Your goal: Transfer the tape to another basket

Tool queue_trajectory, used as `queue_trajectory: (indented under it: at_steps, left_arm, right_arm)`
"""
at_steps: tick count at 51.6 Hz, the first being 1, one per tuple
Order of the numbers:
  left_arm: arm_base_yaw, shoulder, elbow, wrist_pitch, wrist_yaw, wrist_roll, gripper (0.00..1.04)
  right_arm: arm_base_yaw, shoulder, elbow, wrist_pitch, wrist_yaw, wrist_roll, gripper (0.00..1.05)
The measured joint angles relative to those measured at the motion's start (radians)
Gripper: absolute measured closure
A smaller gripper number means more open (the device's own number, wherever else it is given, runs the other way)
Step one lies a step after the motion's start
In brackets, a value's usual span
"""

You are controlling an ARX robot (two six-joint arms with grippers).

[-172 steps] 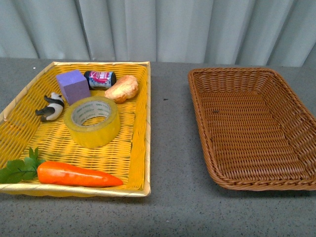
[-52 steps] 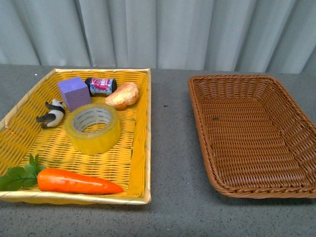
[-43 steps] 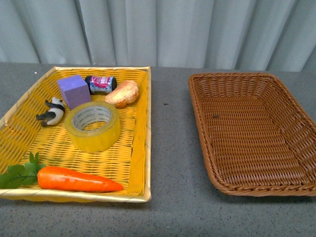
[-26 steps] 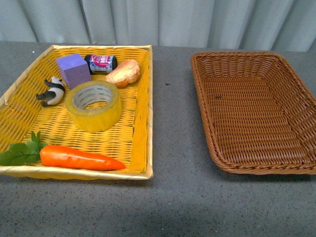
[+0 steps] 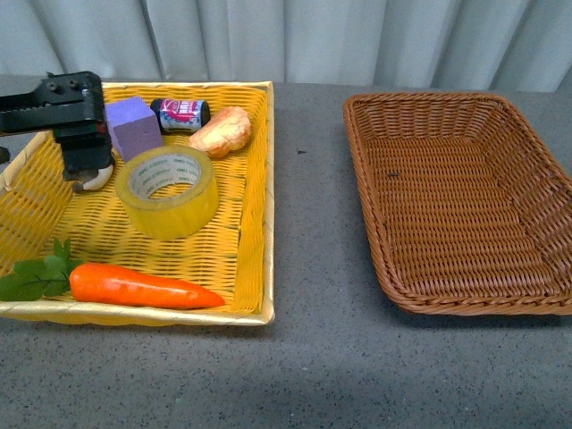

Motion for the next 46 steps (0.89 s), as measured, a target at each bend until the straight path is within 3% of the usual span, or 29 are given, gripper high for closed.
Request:
queue_trajectory:
  at_steps: [21, 43, 46]
  left_arm:
    - [-0.002, 0.324, 0.272, -0.145, -0.018, -0.122, 0.06]
    - [0.006, 0.429, 0.365, -0.187, -0.017, -0.173, 0.06]
    - [0.006, 0.435, 0.373, -0.194, -0.018, -0.175, 0.11]
  right_arm:
    - [0.0, 0.0, 0.0, 0.0, 0.0, 0.0, 0.09]
    - [0.0, 0.0, 0.0, 0.0, 0.0, 0.0, 0.09]
    - [0.0, 0.0, 0.0, 0.0, 0.0, 0.0, 0.09]
